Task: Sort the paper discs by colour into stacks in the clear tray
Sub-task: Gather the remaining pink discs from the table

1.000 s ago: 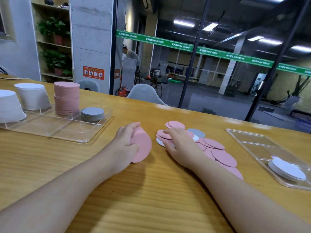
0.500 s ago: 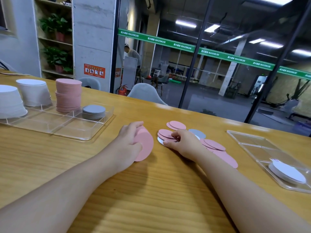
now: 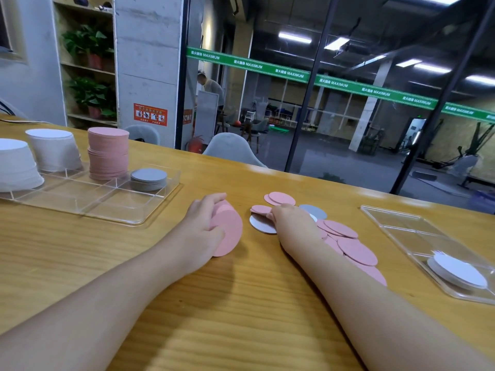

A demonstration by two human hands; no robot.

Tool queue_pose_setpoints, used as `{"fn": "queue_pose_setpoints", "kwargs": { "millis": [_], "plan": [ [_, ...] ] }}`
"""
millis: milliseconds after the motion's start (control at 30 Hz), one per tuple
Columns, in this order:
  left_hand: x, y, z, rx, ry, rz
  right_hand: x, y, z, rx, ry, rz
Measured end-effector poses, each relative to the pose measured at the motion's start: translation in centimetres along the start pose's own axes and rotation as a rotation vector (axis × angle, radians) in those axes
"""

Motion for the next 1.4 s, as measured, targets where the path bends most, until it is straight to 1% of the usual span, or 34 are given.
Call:
{"fn": "queue_pose_setpoints", "kwargs": {
  "millis": [100, 133, 200, 300, 367, 467, 533, 633, 733, 933, 1033, 1200, 1300, 1333, 1400],
  "plan": [
    [0.0, 0.0, -0.1, 0.000, -0.006, -0.001, -0.1, 0.0, -0.5, -0.018, -0.039, -0.023],
    [0.0, 0.0, -0.1, 0.001, -0.009, -0.001, -0.1, -0.1, -0.7, -0.010, -0.043, 0.036],
    [0.1, 0.0, -0.2, 0.003, -0.014, 0.004, -0.2, -0.6, -1.3, -0.002, -0.074, 0.262],
    [0.1, 0.1, -0.2, 0.005, -0.015, 0.015, 0.1, -1.3, -2.0, -0.055, -0.244, 0.564],
    [0.0, 0.1, -0.1, -0.003, -0.020, 0.015, 0.1, -1.2, -2.4, -0.131, -0.345, 0.682],
    [-0.1, 0.3, 0.2, -0.052, -0.063, -0.008, -0.3, -0.4, -3.6, -0.248, -0.413, 0.823],
    [-0.1, 0.4, 0.3, -0.090, -0.097, -0.026, -0.6, 0.1, -4.1, -0.276, -0.448, 0.853],
    [-0.3, 0.6, 0.2, -0.115, -0.098, -0.051, -0.8, 0.8, -4.3, -0.306, -0.424, 0.867],
    [-0.4, 0.7, 0.0, -0.085, -0.062, -0.027, -0.5, 1.3, -4.4, -0.379, -0.390, 0.783],
    [-0.3, 0.5, -0.3, -0.013, 0.023, 0.060, -0.7, 1.2, -4.5, -0.358, -0.391, 0.723],
    [-0.3, 0.4, -0.3, -0.002, 0.051, 0.075, -0.7, 1.3, -4.6, -0.404, -0.385, 0.717],
    [-0.2, 0.2, -0.4, 0.027, 0.036, 0.096, -0.8, 1.6, -4.7, -0.449, -0.366, 0.718],
    [0.0, 0.1, -0.4, 0.077, 0.009, 0.105, -0.9, 1.8, -5.0, -0.411, -0.336, 0.759],
    [0.1, 0.1, -0.5, 0.094, 0.001, 0.108, -1.1, 1.9, -5.1, -0.381, -0.307, 0.806],
    [0.2, 0.0, -0.5, 0.121, -0.001, 0.112, -1.5, 2.5, -5.3, -0.292, -0.201, 0.989]
  ]
}}
Point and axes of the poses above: each hand's wrist, its own z-axis towards the middle knuckle, its own x-axis out of the palm, y = z × x, the point moved 1 cm from there along z, towards the middle knuckle, and after that the axes turned 5 degrees about y, right-handed, at the moved point
